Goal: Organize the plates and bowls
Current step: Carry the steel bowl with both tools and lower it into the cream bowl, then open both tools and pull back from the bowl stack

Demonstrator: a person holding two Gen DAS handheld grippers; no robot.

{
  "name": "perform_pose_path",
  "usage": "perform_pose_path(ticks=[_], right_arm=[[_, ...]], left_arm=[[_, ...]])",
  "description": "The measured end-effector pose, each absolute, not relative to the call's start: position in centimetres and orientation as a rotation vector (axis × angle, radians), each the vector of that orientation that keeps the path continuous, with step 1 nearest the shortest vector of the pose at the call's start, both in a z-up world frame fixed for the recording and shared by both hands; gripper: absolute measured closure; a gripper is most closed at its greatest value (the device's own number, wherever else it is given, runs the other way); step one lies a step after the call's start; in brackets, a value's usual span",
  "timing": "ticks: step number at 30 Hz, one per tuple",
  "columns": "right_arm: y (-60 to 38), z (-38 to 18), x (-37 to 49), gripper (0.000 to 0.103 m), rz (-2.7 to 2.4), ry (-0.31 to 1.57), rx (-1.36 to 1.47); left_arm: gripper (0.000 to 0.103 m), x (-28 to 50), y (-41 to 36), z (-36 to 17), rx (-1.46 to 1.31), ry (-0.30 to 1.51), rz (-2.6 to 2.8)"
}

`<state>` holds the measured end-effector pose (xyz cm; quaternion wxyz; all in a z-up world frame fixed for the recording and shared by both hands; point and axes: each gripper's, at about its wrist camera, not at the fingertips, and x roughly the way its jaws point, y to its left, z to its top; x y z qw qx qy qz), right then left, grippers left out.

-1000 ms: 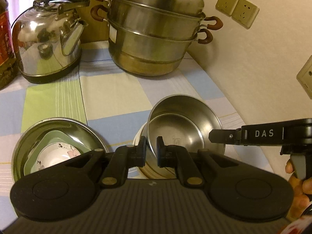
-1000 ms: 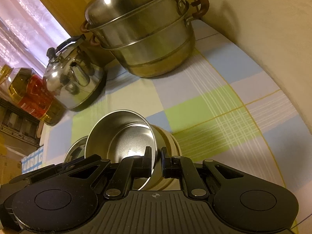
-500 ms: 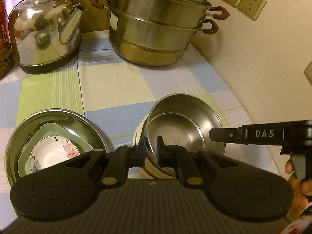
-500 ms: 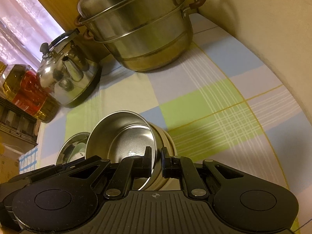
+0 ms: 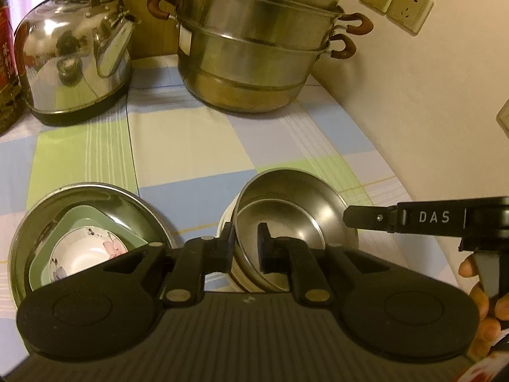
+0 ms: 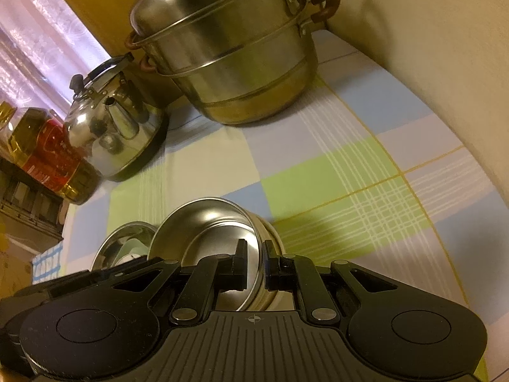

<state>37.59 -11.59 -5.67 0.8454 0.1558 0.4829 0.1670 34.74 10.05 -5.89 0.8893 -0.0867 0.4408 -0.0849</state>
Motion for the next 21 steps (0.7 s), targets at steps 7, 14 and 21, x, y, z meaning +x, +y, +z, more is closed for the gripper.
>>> perform_pose_path(ticks=[7,14,21], right_arm=[[-12.0,-4.8,36.0,0.091,0.387,0.986,0.318],[-13.4,-3.9,33.4,0.062,0.417,0.951,0.337],[-15.0,-3.0,30.2,0.054,0.452,0.922,0.362]], left_arm=[[0.091,33.4,10.2,-4.7,-0.203,0.891,-0.181],[0.089,30.3,10.0,-3.1,-0.206,0.867,-0.191],[0.086,26.3,9.4,-1.8,-0.157,0.856,-0.186]])
